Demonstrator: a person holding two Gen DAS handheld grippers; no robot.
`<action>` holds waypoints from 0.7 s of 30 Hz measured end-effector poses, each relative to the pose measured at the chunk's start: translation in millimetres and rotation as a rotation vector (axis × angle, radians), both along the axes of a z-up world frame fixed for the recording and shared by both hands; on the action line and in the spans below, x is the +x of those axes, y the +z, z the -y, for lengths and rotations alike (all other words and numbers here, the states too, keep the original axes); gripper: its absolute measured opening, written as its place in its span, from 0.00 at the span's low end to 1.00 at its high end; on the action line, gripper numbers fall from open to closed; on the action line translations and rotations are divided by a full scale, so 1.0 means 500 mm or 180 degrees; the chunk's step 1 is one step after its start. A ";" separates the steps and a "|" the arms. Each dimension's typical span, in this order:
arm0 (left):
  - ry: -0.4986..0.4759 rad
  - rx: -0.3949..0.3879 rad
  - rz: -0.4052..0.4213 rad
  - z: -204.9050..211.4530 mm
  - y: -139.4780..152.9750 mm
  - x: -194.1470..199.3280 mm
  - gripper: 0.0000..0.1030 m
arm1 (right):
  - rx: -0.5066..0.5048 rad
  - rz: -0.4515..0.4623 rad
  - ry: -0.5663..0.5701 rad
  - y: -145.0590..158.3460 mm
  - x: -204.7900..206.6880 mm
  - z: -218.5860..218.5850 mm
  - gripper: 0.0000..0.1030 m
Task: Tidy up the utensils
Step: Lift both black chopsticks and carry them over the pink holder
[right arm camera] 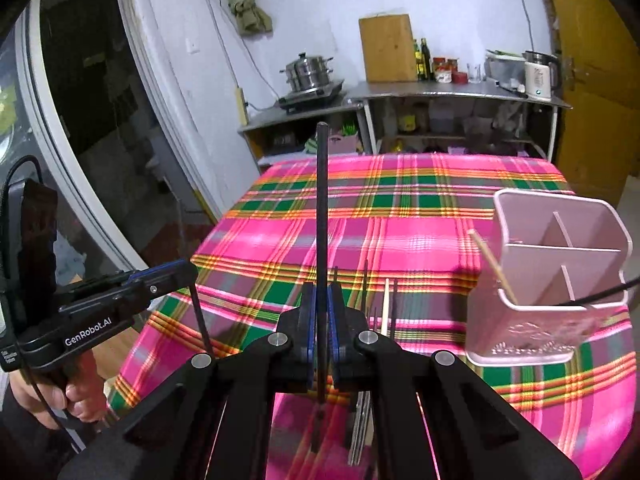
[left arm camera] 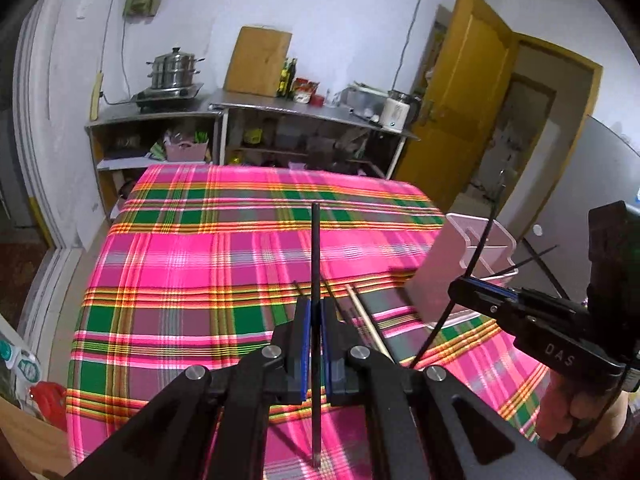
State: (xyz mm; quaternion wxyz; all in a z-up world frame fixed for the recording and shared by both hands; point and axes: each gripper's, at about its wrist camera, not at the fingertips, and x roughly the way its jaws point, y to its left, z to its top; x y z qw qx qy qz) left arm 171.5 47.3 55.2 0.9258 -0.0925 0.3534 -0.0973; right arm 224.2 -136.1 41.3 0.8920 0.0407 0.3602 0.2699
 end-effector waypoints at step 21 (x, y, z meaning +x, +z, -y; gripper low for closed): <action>-0.0540 -0.0181 0.0045 0.145 0.071 -0.026 0.04 | 0.0147 0.0232 -0.0490 0.079 -0.100 0.164 0.05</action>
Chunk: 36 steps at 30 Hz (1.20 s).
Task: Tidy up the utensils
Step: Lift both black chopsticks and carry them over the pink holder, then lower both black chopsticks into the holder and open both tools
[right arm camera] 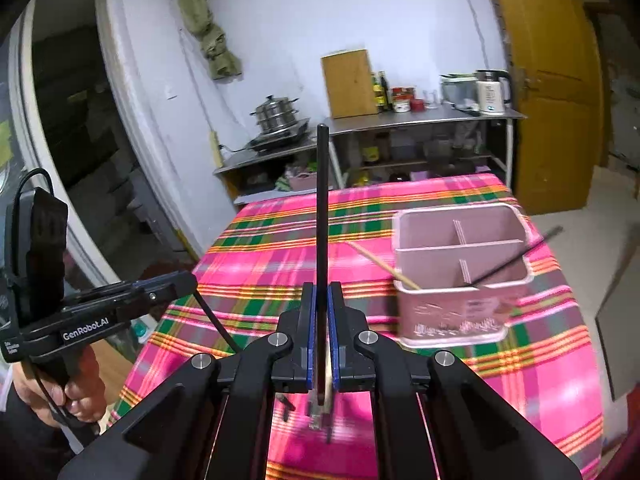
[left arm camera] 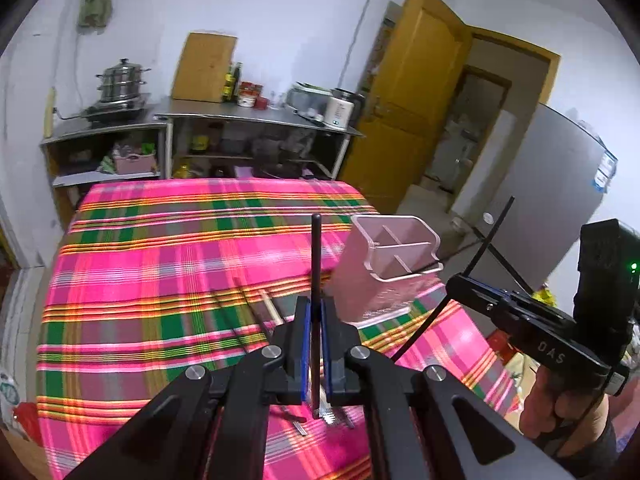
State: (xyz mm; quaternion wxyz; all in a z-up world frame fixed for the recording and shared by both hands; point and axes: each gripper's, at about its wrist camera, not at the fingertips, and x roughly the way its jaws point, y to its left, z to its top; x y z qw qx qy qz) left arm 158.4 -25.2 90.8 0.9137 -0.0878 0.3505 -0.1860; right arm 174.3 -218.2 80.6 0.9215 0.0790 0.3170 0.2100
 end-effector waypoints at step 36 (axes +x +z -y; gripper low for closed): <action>-0.0260 -0.0177 0.0273 0.214 0.072 0.282 0.04 | -0.0074 0.0270 -0.0666 0.064 0.183 0.141 0.05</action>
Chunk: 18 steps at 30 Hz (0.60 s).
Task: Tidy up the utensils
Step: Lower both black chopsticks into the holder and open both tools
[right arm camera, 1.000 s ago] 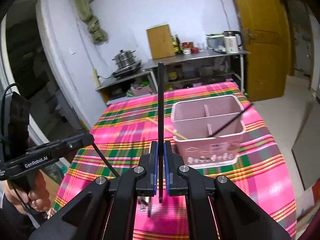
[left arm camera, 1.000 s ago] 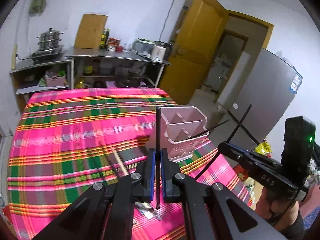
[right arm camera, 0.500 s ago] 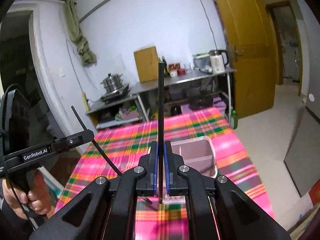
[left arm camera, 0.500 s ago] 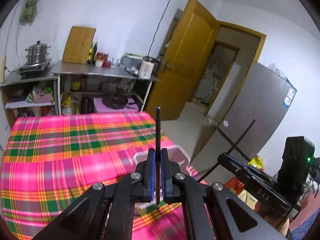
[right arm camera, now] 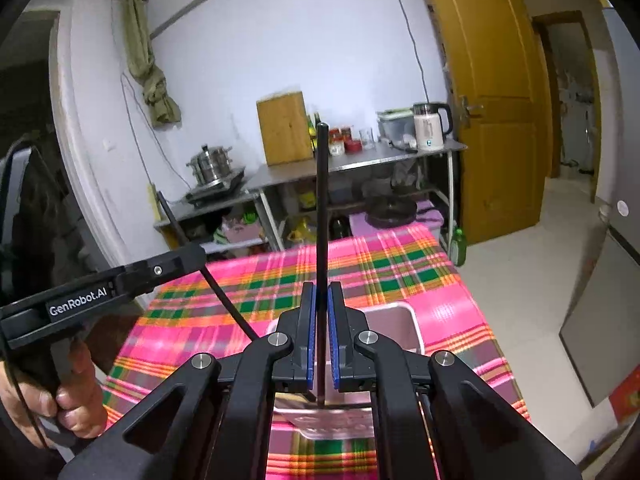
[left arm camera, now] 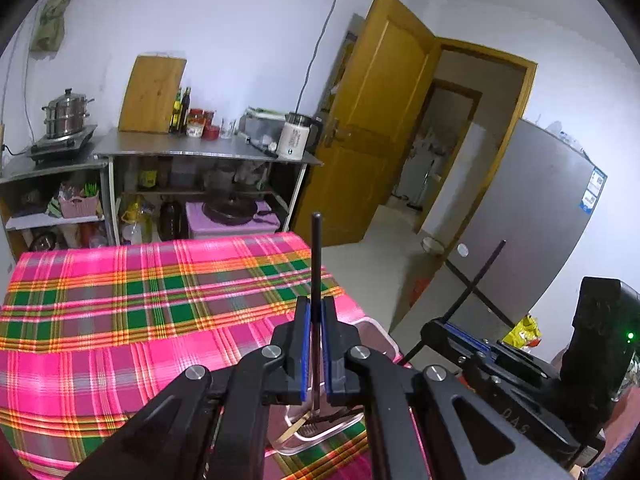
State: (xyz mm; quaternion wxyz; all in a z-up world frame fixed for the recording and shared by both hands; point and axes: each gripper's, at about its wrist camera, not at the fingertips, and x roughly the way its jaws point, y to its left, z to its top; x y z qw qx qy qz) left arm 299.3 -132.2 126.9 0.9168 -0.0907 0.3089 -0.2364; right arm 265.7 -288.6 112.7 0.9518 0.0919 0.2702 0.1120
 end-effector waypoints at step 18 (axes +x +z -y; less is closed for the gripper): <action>-0.0095 0.0097 -0.0164 -0.012 -0.073 -0.009 0.12 | -0.0055 -0.0319 -0.0007 -0.072 0.009 0.006 0.12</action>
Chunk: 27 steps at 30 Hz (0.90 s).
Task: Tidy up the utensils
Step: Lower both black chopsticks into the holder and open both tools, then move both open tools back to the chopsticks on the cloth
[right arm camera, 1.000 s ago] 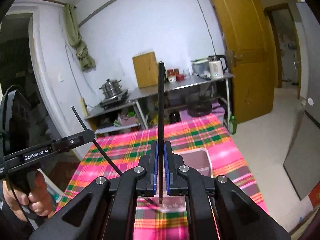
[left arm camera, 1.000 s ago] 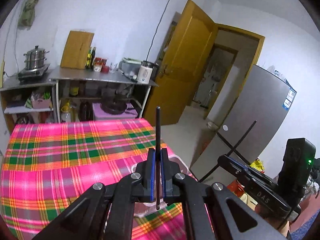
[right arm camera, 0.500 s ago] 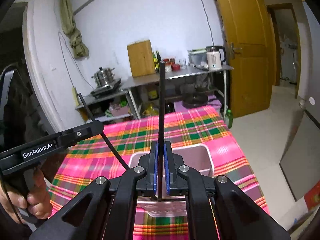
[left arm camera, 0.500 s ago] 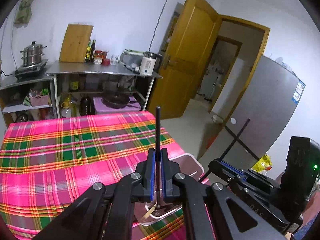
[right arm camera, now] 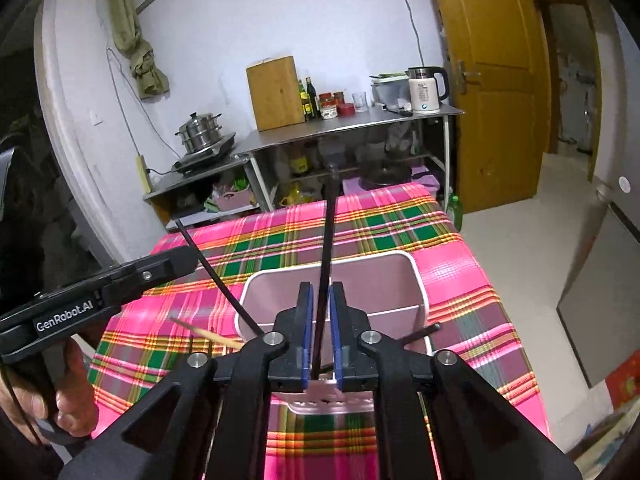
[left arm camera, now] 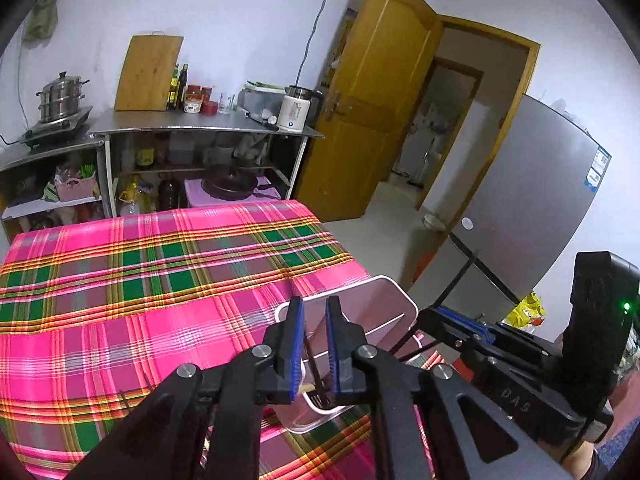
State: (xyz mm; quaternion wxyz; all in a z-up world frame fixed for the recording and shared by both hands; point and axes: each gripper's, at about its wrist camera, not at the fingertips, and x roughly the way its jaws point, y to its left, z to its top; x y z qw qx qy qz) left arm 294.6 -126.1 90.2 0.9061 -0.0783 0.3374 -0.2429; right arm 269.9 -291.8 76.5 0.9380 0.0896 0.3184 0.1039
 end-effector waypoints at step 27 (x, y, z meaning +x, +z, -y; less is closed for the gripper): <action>0.0640 -0.0076 0.0031 -0.247 -0.034 -0.222 0.15 | 0.0057 0.0153 0.0356 0.017 -0.187 -0.070 0.19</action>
